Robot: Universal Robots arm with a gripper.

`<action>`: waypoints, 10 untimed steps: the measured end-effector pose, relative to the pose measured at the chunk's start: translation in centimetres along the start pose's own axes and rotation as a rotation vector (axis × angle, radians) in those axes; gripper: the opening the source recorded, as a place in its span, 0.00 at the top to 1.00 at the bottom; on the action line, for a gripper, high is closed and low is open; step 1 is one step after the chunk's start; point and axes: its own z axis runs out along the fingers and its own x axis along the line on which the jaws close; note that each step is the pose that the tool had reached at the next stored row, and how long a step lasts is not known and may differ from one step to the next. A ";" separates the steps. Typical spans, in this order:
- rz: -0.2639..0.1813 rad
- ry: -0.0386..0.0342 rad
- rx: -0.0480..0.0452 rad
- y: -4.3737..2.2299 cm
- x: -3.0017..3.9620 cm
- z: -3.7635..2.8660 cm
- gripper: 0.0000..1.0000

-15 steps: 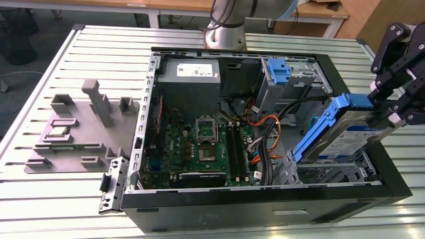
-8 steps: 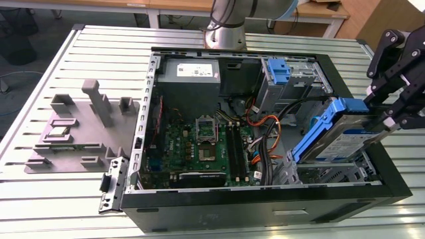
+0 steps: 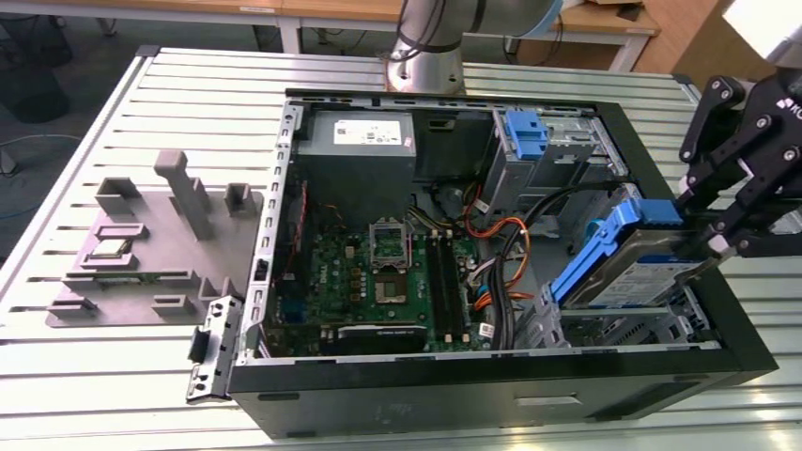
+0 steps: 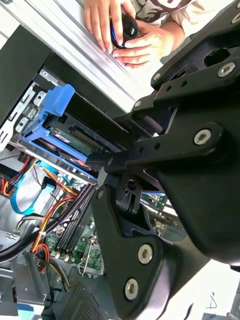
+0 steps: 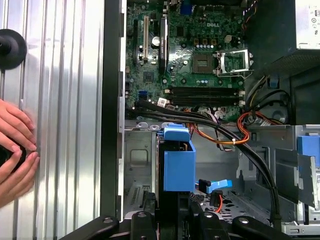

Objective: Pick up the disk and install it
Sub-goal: 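Insert the disk into the insertion slot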

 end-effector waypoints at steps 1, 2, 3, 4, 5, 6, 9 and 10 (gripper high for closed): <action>0.000 -0.0001 0.0000 -0.01 0.01 0.18 0.65; 0.000 0.0000 0.0000 -0.02 0.02 0.36 0.65; 0.000 -0.0001 0.0000 -0.03 0.02 0.54 0.65; 0.000 -0.0001 0.0000 -0.04 0.03 0.74 0.65; 0.000 -0.0001 0.0000 -0.05 0.04 0.92 0.65; 0.000 0.0000 0.0000 -0.06 0.05 1.09 0.65; 0.000 0.0000 0.0000 -0.09 0.07 1.63 0.65; 0.000 0.0000 0.0000 -0.10 0.08 1.81 0.65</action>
